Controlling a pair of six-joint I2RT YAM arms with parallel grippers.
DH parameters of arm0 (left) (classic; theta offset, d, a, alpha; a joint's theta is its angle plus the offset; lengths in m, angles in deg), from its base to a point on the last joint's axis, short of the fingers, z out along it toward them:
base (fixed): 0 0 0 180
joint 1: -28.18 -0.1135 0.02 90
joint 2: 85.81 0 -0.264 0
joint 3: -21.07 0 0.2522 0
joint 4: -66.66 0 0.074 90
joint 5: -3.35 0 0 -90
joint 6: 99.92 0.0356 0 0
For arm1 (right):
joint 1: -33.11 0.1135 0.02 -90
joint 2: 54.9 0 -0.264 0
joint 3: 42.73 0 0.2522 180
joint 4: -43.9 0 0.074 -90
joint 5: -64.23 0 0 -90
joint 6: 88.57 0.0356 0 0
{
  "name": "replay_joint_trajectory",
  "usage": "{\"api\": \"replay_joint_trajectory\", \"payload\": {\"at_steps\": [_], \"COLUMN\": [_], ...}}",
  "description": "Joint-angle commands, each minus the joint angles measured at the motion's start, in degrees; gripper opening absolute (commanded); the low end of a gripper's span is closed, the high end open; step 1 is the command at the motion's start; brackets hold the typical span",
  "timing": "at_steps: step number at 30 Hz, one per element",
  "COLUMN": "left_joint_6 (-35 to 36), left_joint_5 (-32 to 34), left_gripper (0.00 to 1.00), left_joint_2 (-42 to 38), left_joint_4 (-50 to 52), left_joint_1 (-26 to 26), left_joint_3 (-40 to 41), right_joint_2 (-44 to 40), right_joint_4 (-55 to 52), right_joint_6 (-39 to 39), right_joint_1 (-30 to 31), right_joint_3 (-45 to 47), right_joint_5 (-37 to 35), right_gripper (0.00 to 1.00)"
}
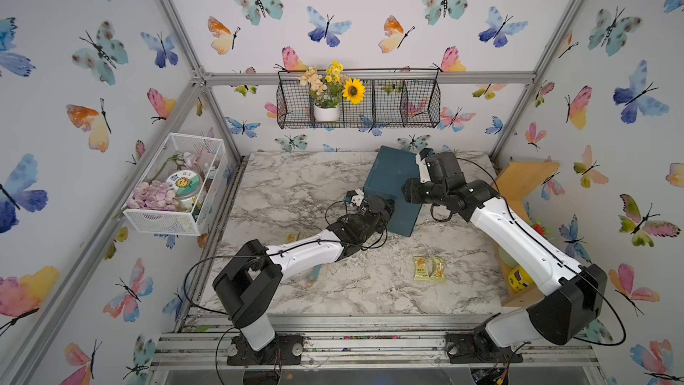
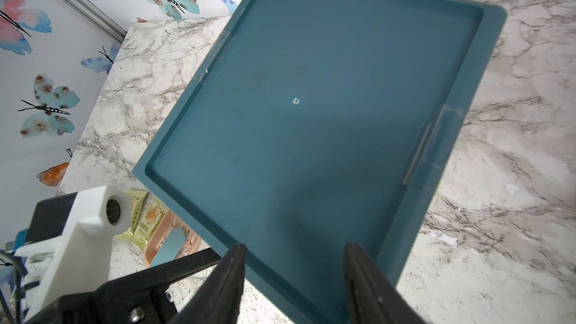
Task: Take the cookies out of the drawer
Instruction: Close the drawer in the storage box, then open the drawer in the storage box.
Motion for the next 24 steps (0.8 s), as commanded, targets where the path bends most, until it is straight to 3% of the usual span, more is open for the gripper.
{"api": "replay_joint_trajectory", "payload": {"at_steps": [1, 5, 13, 18, 24], "left_joint_6": [1.07, 1.78, 8.19, 14.45, 23.05], "left_joint_5": [0.45, 1.37, 3.75, 1.14, -8.81], "left_gripper": [0.11, 0.14, 0.35, 0.50, 0.57], "left_joint_2": [-0.36, -5.45, -20.38, -24.91, -23.74], "left_joint_4": [1.60, 3.47, -1.12, -12.91, -32.06], "left_joint_1": [-0.28, 0.42, 0.72, -1.04, -3.75], "left_joint_3": [0.93, 5.35, 22.93, 31.39, 37.82], "right_joint_2": [-2.02, -2.96, -7.91, -10.28, -12.40], "right_joint_4": [0.03, 0.74, 3.81, 5.02, 5.97], "right_joint_6": [-0.26, -0.65, -1.84, -2.46, 1.45], "right_joint_1": [-0.27, -0.27, -0.27, -0.27, -0.27], "right_joint_3": [0.70, 0.54, 3.16, 5.41, 7.82], "right_joint_5": [-0.38, 0.66, 3.41, 5.39, 9.15], "right_gripper": [0.55, 0.56, 0.58, 0.58, 0.55]}}
